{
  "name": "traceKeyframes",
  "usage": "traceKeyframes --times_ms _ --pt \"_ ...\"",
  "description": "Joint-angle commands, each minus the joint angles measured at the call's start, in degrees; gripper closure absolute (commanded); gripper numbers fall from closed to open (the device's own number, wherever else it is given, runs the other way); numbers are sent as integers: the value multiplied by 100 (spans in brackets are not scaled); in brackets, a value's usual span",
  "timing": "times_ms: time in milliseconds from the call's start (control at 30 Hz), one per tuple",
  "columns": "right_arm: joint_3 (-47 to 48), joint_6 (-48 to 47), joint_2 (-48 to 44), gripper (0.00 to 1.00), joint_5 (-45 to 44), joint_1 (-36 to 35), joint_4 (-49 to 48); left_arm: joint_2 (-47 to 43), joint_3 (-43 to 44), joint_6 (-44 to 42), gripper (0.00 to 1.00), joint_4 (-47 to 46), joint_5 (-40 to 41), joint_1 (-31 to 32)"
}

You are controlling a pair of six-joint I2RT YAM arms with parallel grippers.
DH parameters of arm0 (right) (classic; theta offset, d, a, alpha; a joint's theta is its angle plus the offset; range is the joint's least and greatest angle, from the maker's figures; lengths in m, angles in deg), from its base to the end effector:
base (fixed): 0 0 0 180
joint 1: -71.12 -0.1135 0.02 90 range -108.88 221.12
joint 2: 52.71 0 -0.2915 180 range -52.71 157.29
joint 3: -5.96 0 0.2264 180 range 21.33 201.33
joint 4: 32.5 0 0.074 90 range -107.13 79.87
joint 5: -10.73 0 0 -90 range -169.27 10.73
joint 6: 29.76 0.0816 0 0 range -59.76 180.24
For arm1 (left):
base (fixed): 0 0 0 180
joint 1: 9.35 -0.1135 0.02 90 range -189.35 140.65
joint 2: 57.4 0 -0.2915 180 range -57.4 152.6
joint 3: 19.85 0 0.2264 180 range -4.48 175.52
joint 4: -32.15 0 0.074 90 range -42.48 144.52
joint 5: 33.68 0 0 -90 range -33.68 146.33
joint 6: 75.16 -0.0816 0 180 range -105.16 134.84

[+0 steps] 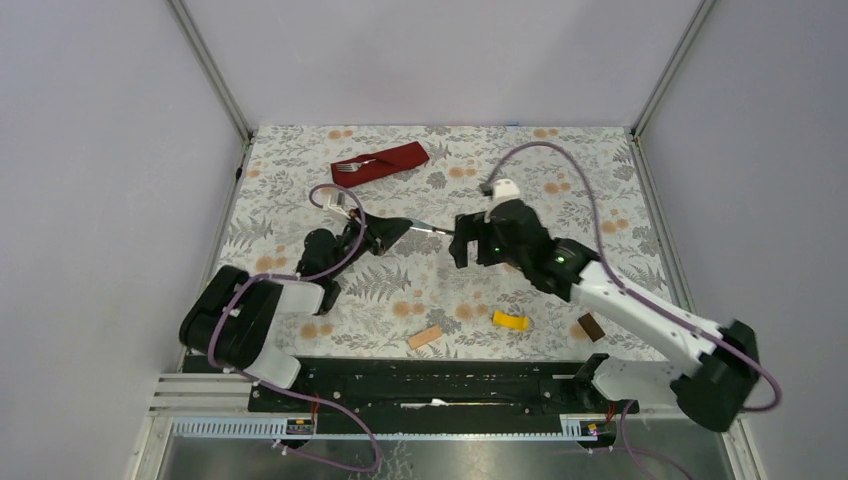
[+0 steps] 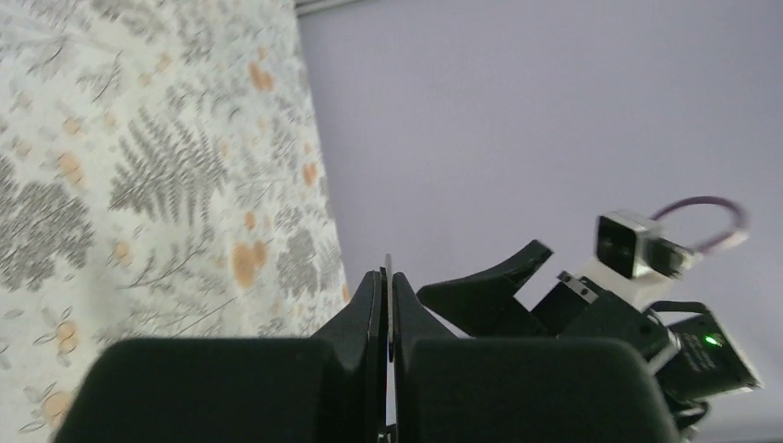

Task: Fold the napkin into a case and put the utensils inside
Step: Pass from the right arm to the left, then pass from the left arm to the right

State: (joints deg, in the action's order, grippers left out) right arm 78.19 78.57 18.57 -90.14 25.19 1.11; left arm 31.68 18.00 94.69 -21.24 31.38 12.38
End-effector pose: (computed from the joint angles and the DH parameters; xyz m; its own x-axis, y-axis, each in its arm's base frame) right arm 0.2076 0.1923 0.3102 -0.5435 -0.1174 -0.8312 -0.4469 0.8786 0.1682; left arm 0.2706 -0.1449 0.2340 -0.7096 -0.6780 -0.1917 0.1626 0.1072 -0.9808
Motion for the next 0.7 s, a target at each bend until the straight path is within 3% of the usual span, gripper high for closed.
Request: traceKeyframes --times_ms 0,200,467,667 --pt "-542 2659 -765 0 758 428 -707 -981 66 -13 100 109 25 -163" --pt "-2060 3832 -1637 2 2168 1094 -3737 -1981 190 168 100 590 186 -179" --pt "-2474 4818 -829 27 3346 1383 -6940 -2644 194 521 100 829 353 -170" --pt "-2426 4954 -608 35 3468 1384 -7563 -2828 262 531 100 998 428 -152"
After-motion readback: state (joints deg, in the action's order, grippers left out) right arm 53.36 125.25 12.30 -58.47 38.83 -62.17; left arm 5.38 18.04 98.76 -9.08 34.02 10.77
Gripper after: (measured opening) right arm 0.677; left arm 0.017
